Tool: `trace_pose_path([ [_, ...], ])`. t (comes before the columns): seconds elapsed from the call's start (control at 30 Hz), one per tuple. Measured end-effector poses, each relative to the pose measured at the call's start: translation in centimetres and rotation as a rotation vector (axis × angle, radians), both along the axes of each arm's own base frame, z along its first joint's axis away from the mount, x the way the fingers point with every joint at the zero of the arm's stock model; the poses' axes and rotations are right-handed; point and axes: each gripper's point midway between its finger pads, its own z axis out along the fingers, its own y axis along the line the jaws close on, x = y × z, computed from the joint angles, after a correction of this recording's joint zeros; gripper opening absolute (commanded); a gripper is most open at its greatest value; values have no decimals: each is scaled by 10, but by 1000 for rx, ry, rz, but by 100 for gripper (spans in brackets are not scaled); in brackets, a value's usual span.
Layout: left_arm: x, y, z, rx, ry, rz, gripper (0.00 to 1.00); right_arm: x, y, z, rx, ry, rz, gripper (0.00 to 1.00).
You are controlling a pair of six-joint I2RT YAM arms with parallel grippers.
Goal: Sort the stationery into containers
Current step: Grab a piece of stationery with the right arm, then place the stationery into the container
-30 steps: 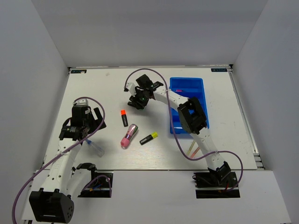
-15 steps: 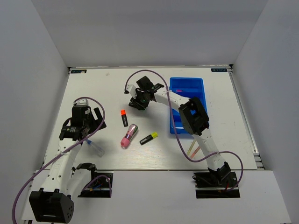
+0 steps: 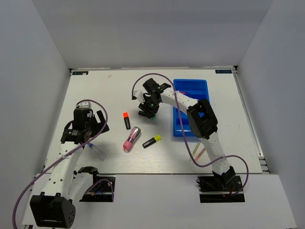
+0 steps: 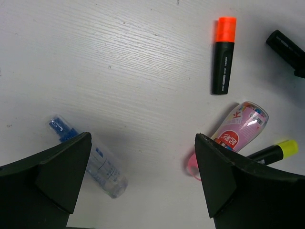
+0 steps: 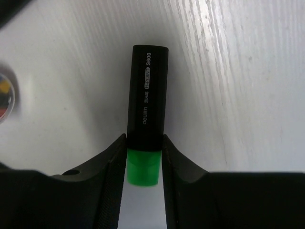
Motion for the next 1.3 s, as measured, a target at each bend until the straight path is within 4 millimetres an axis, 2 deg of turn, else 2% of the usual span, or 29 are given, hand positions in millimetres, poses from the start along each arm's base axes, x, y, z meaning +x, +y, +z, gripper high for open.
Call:
trace_pose_path([
  [0.13, 2, -7, 0, -28, -12, -27, 100, 2, -8, 30, 2, -41, -12, 0],
  [0.23, 2, -16, -1, -64, -17, -62, 100, 11, -14, 70, 40, -127, -24, 0],
  [0.33, 5, -24, 0, -100, -24, -93, 100, 17, -28, 117, 83, -210, -51, 0],
  [0.43, 9, -33, -1, -144, -21, -114, 99, 24, -43, 145, 98, -277, -82, 0],
  [0.5, 12, -39, -4, -178, -7, -125, 97, 30, -57, 156, 84, -327, -108, 0],
  [0.57, 15, -46, -9, -214, 20, -129, 95, 38, -76, 159, 48, -377, -140, 0],
  [0.67, 21, -54, -12, -252, 59, -129, 89, 49, -110, 152, -31, -427, -181, 0],
  [0.77, 32, -64, -9, -274, 75, -140, 77, 64, -144, 142, -107, -461, -216, 0],
  [0.9, 48, -80, -4, -288, 79, -170, 56, 87, -192, 135, -177, -495, -259, 0],
  [1.0, 58, -89, -5, -293, 96, -181, 48, 103, -222, 139, -193, -525, -265, 0],
  [1.07, 63, -94, -7, -294, 112, -185, 48, 111, -238, 140, -205, -542, -241, 0],
  [1.1, 66, -96, -9, -294, 122, -181, 58, 114, -243, 140, -205, -548, -217, 0],
  [1.13, 69, -98, -12, -288, 136, -177, 62, 116, -247, 140, -208, -558, -187, 0],
  [1.3, 84, -105, -36, -251, 228, -145, 74, 125, -245, 129, -191, -580, -33, 0],
])
